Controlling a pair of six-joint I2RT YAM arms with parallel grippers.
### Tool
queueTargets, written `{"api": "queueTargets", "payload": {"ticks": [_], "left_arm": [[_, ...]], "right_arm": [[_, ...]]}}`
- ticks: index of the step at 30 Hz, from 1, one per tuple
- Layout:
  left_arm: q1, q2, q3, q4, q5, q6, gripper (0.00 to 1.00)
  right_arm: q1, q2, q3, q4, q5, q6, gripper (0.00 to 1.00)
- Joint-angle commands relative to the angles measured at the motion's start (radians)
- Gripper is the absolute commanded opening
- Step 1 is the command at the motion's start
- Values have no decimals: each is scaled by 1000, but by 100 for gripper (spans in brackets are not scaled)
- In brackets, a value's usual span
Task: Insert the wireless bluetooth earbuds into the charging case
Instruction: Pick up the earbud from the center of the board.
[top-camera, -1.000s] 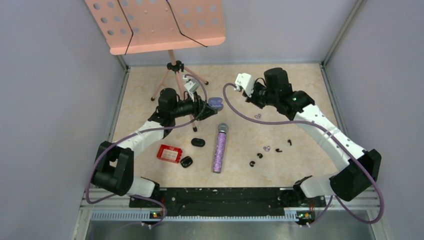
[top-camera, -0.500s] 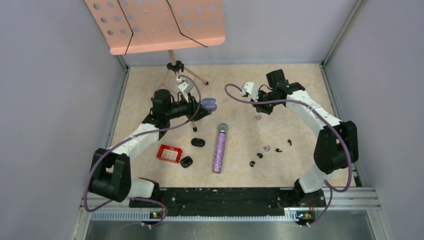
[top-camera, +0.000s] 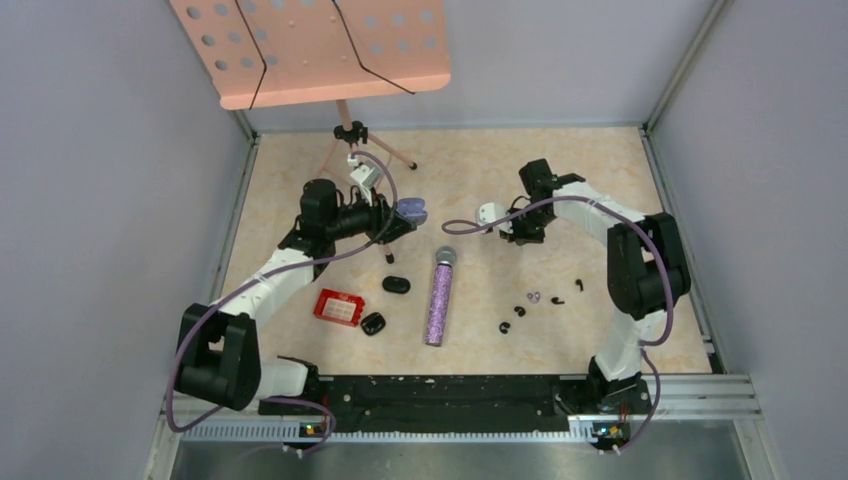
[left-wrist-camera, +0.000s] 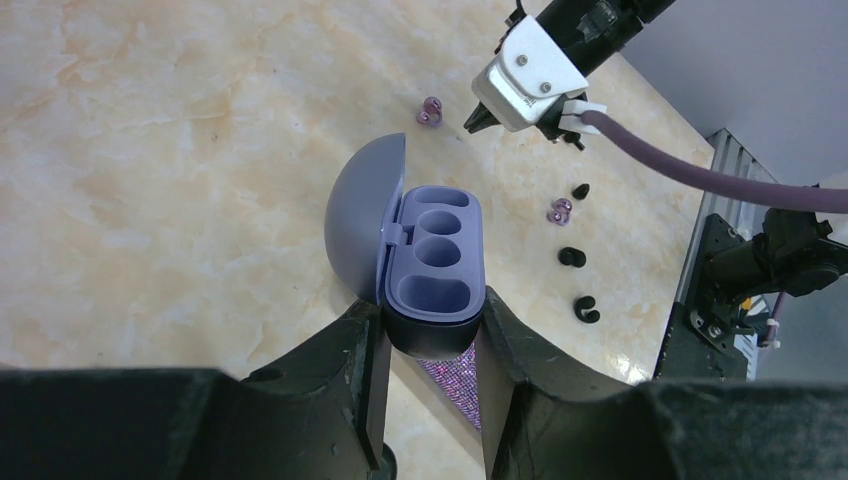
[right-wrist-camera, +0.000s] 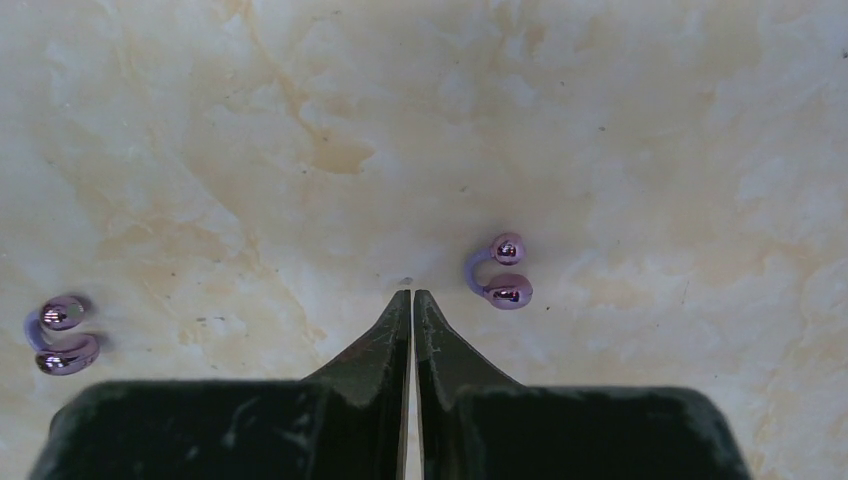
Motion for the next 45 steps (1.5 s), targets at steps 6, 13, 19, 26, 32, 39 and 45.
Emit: {"api": "queueTargets", "payload": {"ticks": [6, 13, 19, 26, 32, 39, 45], "left_arm": [[6, -51, 4, 1, -12, 12, 0], [6, -53, 0, 0, -20, 7, 0], [8, -53, -2, -4, -21, 7, 0], [9, -51, -3, -6, -25, 4, 0], [11, -47, -3, -5, -27, 4, 0], [14, -41, -1, -6, -25, 4, 0], [16, -39, 3, -9, -26, 6, 0]], "right_arm": [[4, 15, -25, 58, 38, -104, 8], [4, 13, -54, 104, 39, -103, 13], [8, 5, -64, 139, 26, -103, 14], [12, 11, -70, 163, 29, -126, 15], [14, 27, -68, 170, 33, -139, 19], [17, 41, -81, 177, 46, -177, 24], [21, 62, -84, 176, 71, -210, 24]]}}
